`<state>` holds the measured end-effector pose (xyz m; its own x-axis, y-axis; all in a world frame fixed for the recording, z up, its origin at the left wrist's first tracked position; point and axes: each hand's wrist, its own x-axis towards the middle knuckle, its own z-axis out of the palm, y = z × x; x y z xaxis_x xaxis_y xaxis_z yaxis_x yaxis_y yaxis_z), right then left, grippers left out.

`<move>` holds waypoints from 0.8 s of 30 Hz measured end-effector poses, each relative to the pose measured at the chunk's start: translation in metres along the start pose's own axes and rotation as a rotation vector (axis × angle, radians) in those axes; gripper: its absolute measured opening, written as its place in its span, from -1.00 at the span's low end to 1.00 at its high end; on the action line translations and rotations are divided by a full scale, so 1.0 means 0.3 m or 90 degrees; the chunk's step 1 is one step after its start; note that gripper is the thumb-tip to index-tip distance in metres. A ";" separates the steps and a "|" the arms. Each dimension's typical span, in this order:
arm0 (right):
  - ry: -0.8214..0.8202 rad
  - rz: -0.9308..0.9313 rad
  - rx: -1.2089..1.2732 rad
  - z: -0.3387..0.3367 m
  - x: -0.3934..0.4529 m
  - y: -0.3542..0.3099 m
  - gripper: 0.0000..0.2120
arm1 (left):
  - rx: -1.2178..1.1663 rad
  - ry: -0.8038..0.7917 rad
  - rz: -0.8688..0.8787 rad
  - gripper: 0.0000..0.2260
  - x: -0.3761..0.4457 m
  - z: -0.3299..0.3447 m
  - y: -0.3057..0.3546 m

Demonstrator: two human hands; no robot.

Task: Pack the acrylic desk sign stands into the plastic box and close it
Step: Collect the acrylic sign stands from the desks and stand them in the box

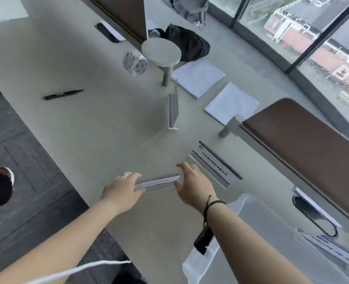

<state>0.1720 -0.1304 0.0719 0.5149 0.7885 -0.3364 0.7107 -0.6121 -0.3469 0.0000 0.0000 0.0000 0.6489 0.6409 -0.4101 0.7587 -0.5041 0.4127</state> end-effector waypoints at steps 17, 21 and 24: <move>-0.166 0.138 0.088 0.126 0.092 0.009 -0.50 | 0.120 0.010 0.060 -0.73 0.052 0.004 0.000; -0.170 0.149 0.130 0.097 0.075 0.014 -0.45 | 0.089 -0.017 0.062 -0.73 0.046 -0.019 0.007; -0.127 0.169 0.208 0.066 0.031 0.019 -0.36 | 0.069 -0.006 0.062 -0.76 0.024 -0.038 0.045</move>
<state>0.1714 -0.1276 0.0496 0.5340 0.5948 -0.6009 0.3624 -0.8031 -0.4729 0.0143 0.0044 0.0120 0.7195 0.5812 -0.3803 0.6940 -0.6231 0.3608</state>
